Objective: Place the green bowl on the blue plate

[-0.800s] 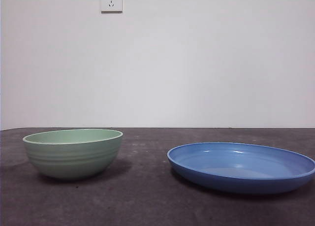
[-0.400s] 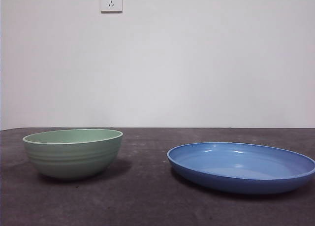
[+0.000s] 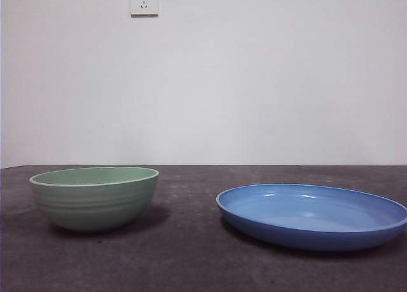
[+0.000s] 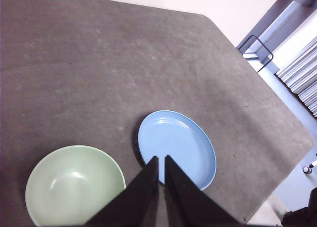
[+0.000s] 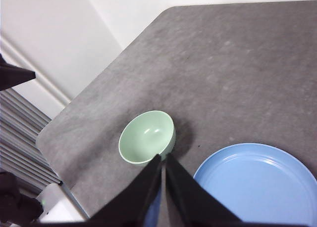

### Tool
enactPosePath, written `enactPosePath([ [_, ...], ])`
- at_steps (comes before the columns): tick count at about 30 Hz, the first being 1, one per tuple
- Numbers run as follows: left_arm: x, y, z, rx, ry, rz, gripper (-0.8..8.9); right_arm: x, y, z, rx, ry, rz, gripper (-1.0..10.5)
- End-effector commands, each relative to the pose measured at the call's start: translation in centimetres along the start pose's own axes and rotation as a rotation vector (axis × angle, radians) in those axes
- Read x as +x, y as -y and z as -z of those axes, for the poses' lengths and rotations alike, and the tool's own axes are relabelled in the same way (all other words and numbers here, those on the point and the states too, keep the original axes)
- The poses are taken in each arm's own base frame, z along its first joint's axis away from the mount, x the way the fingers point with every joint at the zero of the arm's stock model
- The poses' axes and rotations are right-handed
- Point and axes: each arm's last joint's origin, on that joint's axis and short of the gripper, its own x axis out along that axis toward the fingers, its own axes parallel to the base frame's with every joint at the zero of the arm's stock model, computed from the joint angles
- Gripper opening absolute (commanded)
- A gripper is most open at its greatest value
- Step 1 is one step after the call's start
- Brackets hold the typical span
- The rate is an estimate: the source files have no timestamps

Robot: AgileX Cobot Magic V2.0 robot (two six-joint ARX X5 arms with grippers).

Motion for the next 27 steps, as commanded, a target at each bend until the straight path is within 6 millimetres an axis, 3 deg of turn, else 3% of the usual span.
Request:
enactPosePath([
  [1,-0.12,0.34,-0.30,0.027,-0.003,0.016,0.78,-0.16,-0.31,-0.39,-0.027,0.007,-0.009,0.1],
  [6,-0.11,0.34,-0.19,0.021,-0.013,0.015,2.66,-0.10,-0.25,-0.30,-0.044,-0.003,-0.007,0.6],
  [14,-0.10,0.34,-0.25,0.024,-0.008,0.015,5.99,-0.08,-0.09,-0.17,-0.037,-0.012,0.032,6.1],
  [16,-0.10,0.34,-0.26,0.025,-0.007,0.015,6.35,-0.08,-0.06,-0.13,-0.035,-0.014,0.043,6.5],
  [27,0.57,-0.47,-0.09,-0.022,-0.047,-0.074,6.23,-0.10,-0.06,-0.14,-0.036,-0.013,0.047,6.5],
])
